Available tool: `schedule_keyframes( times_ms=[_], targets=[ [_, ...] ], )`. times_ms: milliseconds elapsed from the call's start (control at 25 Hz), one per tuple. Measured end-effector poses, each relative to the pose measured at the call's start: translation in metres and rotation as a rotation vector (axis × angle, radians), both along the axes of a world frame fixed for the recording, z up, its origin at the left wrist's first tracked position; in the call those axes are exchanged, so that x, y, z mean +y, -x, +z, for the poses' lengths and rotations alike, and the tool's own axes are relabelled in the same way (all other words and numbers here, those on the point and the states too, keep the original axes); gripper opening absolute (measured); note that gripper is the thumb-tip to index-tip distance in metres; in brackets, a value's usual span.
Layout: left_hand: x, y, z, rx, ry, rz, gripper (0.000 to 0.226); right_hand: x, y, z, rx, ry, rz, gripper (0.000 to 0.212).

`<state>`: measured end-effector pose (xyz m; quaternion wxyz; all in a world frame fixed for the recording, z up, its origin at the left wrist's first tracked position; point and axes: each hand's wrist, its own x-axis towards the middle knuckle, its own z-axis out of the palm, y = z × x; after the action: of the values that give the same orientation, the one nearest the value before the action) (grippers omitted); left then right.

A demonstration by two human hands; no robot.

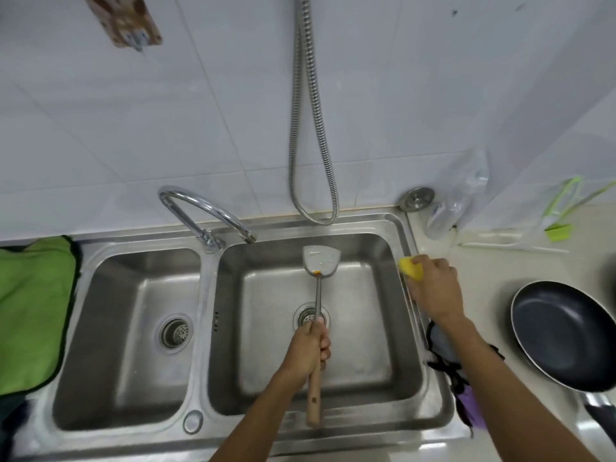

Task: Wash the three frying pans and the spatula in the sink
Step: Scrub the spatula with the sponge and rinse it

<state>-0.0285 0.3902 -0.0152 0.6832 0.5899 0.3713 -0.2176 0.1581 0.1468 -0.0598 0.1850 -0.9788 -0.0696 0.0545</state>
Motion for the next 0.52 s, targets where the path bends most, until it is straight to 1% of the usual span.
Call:
schedule_keyframes(
  times_ms=[120, 160, 240, 360, 400, 480, 520],
  targets=[
    [-0.003, 0.003, 0.01, -0.02, -0.008, -0.017, 0.03, 0.069, 0.041, 0.0, -0.041, -0.163, 0.387, 0.042],
    [-0.004, 0.007, 0.014, -0.025, 0.007, -0.047, 0.03, 0.088, 0.047, 0.002, -0.048, -0.187, 0.458, 0.04],
    [-0.005, 0.017, 0.026, -0.05, 0.048, -0.111, 0.03, 0.111, 0.034, 0.004, -0.09, -0.163, 0.437, 0.03],
    [-0.001, 0.026, 0.036, -0.064, 0.078, -0.145, 0.032, 0.119, 0.0, 0.015, -0.133, -0.096, 0.288, 0.017],
    [0.001, 0.026, 0.037, -0.065, 0.074, -0.127, 0.032, 0.122, -0.002, 0.016, -0.153, -0.106, 0.301, 0.014],
    [0.004, 0.023, 0.04, -0.07, 0.086, -0.098, 0.032, 0.121, 0.007, 0.015, -0.253, -0.098, 0.464, 0.01],
    [0.004, 0.02, 0.043, -0.078, 0.091, -0.102, 0.031, 0.119, 0.01, 0.016, -0.294, -0.094, 0.476, 0.011]
  ],
)
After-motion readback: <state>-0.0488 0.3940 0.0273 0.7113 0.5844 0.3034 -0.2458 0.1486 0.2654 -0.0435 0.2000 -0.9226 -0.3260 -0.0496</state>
